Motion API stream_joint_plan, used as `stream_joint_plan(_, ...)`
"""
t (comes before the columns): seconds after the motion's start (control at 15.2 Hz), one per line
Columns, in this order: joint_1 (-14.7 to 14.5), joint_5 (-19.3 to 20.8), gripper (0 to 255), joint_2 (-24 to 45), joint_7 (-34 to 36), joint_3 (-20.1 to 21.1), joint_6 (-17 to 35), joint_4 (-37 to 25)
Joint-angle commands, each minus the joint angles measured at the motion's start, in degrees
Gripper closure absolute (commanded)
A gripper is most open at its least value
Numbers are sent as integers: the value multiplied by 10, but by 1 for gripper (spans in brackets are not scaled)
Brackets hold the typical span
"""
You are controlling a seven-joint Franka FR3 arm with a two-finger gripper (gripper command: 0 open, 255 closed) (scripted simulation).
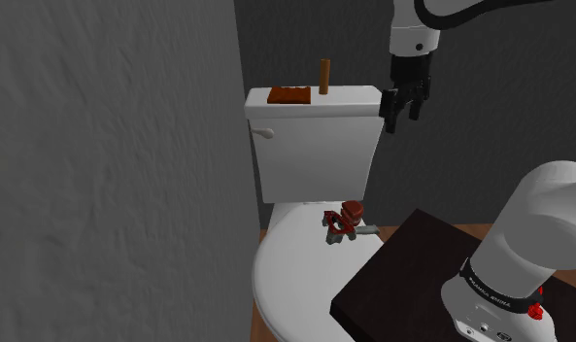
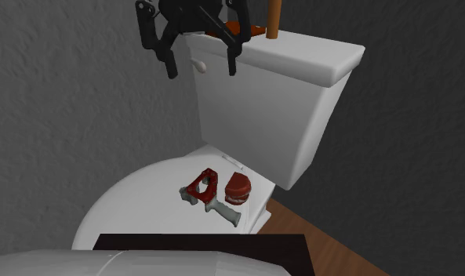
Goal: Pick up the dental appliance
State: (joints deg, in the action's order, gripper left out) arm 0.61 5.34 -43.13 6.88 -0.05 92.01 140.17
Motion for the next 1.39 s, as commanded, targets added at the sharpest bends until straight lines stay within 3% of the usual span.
stream_joint_plan(0.0,0,0,0,0,0,0,0,0)
stream_joint_plan(0.66,12,25,0,105,-12,-30,226,112)
stream_joint_plan(1.32,26,50,0,314,-20,-57,466,134)
